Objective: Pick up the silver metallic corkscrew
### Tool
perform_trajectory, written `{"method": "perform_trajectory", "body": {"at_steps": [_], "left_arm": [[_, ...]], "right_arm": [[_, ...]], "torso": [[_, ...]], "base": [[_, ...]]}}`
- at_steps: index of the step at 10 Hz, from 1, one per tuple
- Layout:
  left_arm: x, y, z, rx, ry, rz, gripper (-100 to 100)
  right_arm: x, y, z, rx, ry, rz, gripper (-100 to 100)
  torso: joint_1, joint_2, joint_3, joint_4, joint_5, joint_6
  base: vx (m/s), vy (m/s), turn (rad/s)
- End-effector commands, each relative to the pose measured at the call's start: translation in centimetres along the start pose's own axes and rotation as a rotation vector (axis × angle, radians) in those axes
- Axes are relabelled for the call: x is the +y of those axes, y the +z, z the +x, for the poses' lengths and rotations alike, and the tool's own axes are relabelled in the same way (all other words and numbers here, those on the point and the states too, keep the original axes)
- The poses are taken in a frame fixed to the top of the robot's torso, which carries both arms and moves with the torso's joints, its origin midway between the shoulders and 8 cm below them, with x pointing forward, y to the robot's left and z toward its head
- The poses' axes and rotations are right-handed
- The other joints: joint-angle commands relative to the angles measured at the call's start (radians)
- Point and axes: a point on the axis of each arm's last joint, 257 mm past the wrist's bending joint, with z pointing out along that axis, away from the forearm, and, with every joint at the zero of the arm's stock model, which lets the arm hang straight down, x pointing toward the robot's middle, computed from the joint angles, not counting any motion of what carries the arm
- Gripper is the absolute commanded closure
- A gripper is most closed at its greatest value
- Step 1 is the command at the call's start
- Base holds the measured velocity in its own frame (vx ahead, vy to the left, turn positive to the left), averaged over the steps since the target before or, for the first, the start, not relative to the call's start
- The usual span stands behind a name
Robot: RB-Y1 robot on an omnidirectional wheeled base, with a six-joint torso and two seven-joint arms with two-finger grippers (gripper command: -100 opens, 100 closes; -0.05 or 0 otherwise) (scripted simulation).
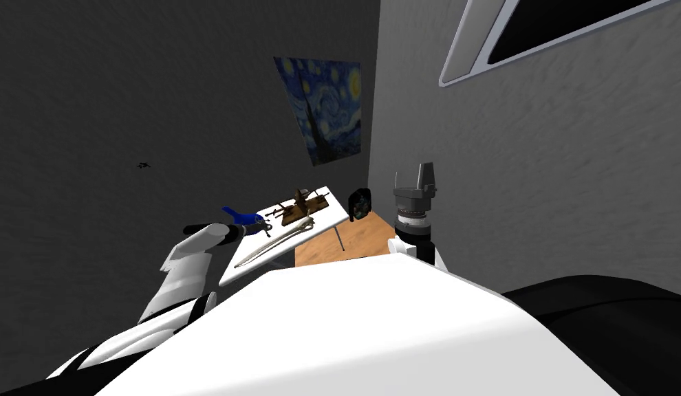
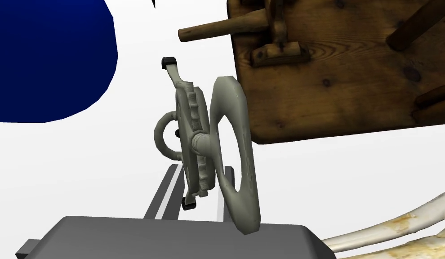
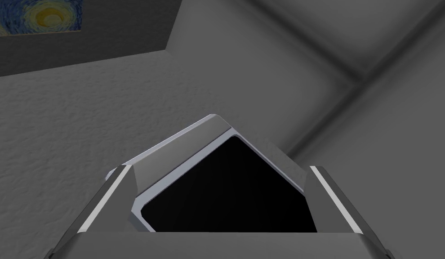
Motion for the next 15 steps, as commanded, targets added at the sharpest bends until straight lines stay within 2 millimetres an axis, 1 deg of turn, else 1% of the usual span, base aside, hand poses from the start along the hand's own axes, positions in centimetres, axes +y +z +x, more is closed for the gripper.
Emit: {"method": "perform_trajectory", "body": {"at_steps": [1,2,3,4,7,8,9,10,12,13,14,15], "left_arm": [[0.6,-0.1,0.3,0.003,0.024,0.015,100],[-0.2,-0.1,0.1,-0.005,0.039,0.043,100],[3.5,0.1,1.9,0.011,0.014,-0.009,100],[5.1,0.2,2.8,0.027,0.034,-0.019,100],[3.3,0.1,2.7,0.015,0.070,0.056,100],[6.9,-0.1,4.5,0.034,0.046,0.011,100],[8.3,-0.2,5.7,0.057,0.062,0.006,100],[7.7,-0.2,5.6,0.052,0.071,0.030,100],[6.5,-0.2,5.5,0.045,0.086,0.076,100],[9.9,-0.6,7.2,0.068,0.054,0.039,100],[11.2,-1.0,8.4,0.090,0.070,0.038,100],[10.5,-1.1,8.4,0.087,0.077,0.065,100]], "right_arm": [[0.0,0.0,0.0,0.000,0.000,0.000,0],[0.0,0.0,0.0,0.000,0.000,0.000,0],[0.0,0.0,0.0,0.000,0.000,0.000,0],[0.0,0.0,0.0,0.000,0.000,0.000,0],[0.0,0.0,0.0,0.000,0.000,0.000,0],[0.0,0.0,0.0,0.000,0.000,0.000,0],[0.0,0.0,0.0,0.000,0.000,0.000,0],[0.0,0.0,0.0,0.000,0.000,0.000,0],[0.0,0.0,0.0,0.000,0.000,0.000,0],[0.0,0.0,0.0,0.000,0.000,0.000,0],[0.0,0.0,0.0,0.000,0.000,0.000,0],[0.0,0.0,0.0,0.000,0.000,0.000,0]], "torso": [[0.000,0.000,0.000,0.000,0.000,0.000],[-0.001,0.000,0.000,0.000,0.001,0.000],[-0.002,0.001,0.000,0.000,0.000,-0.001],[0.000,0.001,0.001,0.000,0.000,-0.003],[-0.003,0.001,0.001,0.000,0.000,0.000],[-0.003,0.001,0.001,0.000,0.000,-0.001],[-0.001,0.002,0.002,0.001,-0.001,-0.003],[0.000,0.002,0.001,0.001,0.000,0.000],[-0.002,0.001,0.001,0.000,0.000,0.000],[-0.003,0.002,0.001,0.000,0.000,0.000],[-0.001,0.002,0.002,0.001,-0.001,-0.002],[0.000,0.002,0.002,0.001,0.000,0.001]], "base": [[-0.001,0.040,-0.038],[0.000,0.010,-0.045],[-0.011,0.065,0.337],[-0.003,0.064,0.208],[0.000,0.012,-0.028],[-0.011,0.057,0.387],[-0.006,0.069,0.183],[0.002,0.038,-0.059],[0.003,0.005,-0.026],[0.001,0.057,0.372],[0.002,0.067,0.160],[-0.001,0.038,-0.048]]}}
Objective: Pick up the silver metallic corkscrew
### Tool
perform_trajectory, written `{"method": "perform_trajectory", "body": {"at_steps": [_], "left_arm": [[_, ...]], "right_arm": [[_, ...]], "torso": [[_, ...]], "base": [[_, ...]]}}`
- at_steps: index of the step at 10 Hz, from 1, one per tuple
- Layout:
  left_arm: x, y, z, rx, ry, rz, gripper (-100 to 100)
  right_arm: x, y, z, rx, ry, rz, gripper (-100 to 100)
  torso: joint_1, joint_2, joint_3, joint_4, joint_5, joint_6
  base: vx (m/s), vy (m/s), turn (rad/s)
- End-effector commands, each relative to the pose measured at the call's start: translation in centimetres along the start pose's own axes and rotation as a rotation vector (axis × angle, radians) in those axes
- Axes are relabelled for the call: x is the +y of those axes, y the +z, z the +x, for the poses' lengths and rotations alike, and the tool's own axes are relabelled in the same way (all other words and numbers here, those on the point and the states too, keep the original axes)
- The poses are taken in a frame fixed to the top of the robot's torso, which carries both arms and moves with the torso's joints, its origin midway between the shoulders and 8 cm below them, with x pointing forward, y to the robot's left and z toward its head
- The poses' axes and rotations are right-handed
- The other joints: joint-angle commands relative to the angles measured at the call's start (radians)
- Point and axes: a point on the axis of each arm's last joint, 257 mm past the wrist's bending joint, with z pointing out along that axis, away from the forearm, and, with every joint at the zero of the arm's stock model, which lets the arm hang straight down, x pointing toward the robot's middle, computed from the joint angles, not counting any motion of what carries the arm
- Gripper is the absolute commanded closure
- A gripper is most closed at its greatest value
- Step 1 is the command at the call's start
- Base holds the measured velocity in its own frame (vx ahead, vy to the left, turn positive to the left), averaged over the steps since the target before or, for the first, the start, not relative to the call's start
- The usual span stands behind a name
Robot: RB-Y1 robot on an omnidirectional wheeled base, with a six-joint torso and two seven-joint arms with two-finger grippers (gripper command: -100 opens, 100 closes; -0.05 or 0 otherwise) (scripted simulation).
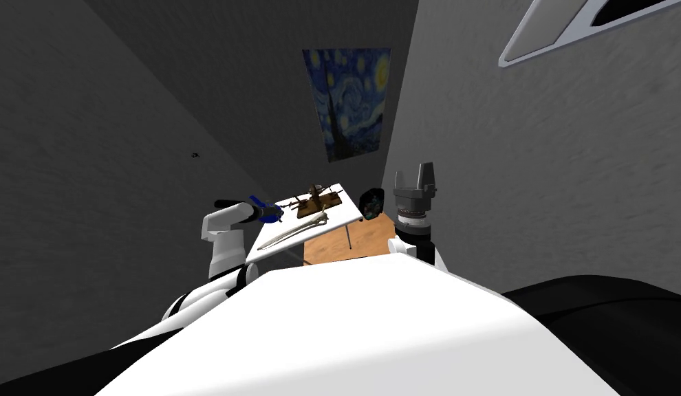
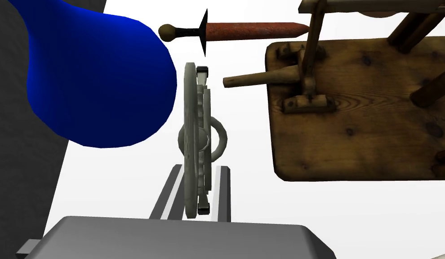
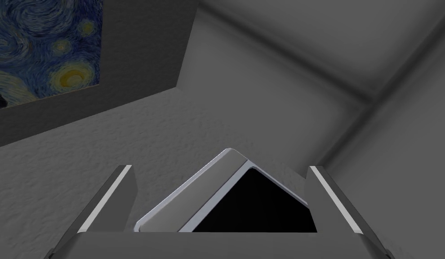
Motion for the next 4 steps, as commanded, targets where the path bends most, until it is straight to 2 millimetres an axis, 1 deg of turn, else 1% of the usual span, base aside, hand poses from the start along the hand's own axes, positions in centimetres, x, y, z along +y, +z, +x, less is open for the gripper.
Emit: {"method": "perform_trajectory", "body": {"at_steps": [1,2,3,4], "left_arm": [[-0.66,-0.14,0.21,-0.002,0.013,0.039,100],[-0.93,-0.15,0.18,-0.004,0.016,0.049,100],[-0.73,-0.07,0.15,-0.003,0.013,0.039,100],[-0.81,-0.07,0.13,-0.003,0.013,0.042,0]], "right_arm": [[0.00,0.00,0.00,0.000,0.000,0.000,0],[0.00,0.00,0.00,0.000,0.000,0.000,0],[0.00,0.00,0.00,0.000,0.000,0.000,0],[0.00,0.00,0.00,0.000,0.000,0.000,0]], "torso": [[0.000,0.000,0.000,0.000,0.000,0.000],[-0.001,0.000,0.000,0.000,0.000,-0.001],[-0.001,0.000,0.000,0.000,0.000,-0.001],[-0.002,0.000,0.000,0.000,0.000,-0.001]], "base": [[-0.001,0.011,-0.035],[0.000,0.000,0.000],[0.000,0.000,0.000],[0.000,0.000,0.000]]}}
